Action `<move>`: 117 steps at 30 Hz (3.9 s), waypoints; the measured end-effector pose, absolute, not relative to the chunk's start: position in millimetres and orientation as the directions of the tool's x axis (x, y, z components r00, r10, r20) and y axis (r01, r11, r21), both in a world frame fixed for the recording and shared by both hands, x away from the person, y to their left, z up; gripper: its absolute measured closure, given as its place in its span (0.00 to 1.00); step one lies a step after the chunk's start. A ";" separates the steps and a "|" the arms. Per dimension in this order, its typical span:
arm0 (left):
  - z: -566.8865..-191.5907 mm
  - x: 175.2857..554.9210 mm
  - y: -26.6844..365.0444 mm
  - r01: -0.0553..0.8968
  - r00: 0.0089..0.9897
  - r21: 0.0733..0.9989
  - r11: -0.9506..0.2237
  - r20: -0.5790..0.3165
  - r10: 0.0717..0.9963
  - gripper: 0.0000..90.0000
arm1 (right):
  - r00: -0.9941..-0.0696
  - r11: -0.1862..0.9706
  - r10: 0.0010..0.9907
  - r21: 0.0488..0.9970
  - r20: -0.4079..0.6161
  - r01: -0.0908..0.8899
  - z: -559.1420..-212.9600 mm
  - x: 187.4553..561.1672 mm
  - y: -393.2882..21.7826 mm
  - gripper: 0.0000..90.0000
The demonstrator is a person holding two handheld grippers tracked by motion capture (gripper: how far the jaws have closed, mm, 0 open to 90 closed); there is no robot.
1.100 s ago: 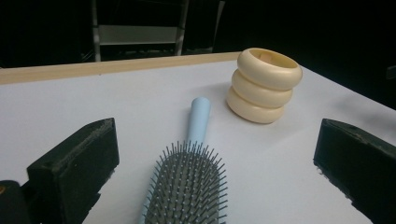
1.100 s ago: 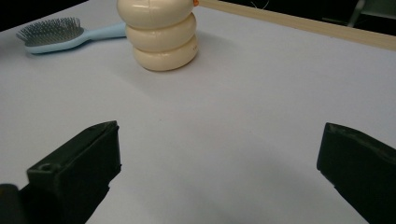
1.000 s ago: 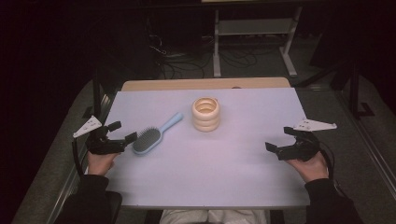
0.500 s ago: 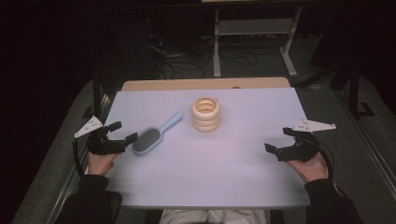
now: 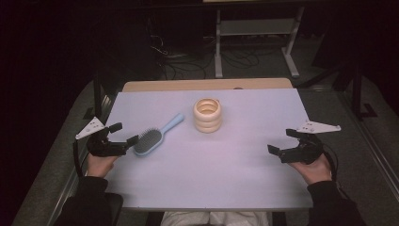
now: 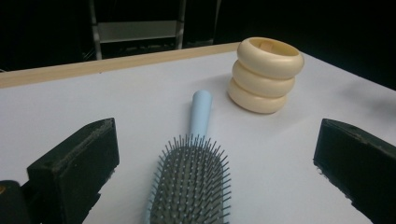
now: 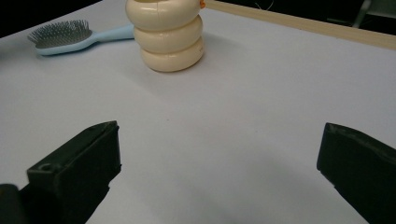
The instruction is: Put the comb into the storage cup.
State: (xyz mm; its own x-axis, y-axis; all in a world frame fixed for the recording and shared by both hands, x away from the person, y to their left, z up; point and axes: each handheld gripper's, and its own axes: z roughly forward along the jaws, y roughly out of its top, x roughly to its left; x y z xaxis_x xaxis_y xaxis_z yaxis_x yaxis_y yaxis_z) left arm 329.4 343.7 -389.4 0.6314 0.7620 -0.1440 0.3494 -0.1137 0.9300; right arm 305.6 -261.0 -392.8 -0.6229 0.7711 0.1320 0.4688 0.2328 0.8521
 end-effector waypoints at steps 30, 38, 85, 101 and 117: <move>-366.4 349.2 331.2 0.379 0.690 0.900 -0.215 -0.120 0.714 0.00 | -0.626 0.249 0.770 0.845 0.125 0.474 -394.8 306.3 -259.1 0.00; -356.3 358.3 324.0 0.377 0.706 0.893 -0.246 -0.104 0.701 0.00 | -0.631 0.255 0.766 0.842 0.125 0.475 -395.1 306.1 -257.4 0.00; -343.4 437.0 255.3 0.410 0.800 0.770 -0.488 -0.048 0.598 0.10 | -0.646 0.284 0.755 0.834 0.109 0.472 -396.4 307.0 -253.2 0.00; -349.4 447.6 231.9 0.398 0.824 0.721 -0.568 -0.008 0.567 0.52 | -0.654 0.293 0.750 0.834 0.103 0.467 -396.1 307.0 -251.8 0.00; -365.9 458.3 217.7 0.312 0.858 0.686 -0.657 0.093 0.505 1.00 | -0.652 0.299 0.753 0.836 0.090 0.461 -395.4 306.3 -251.6 0.00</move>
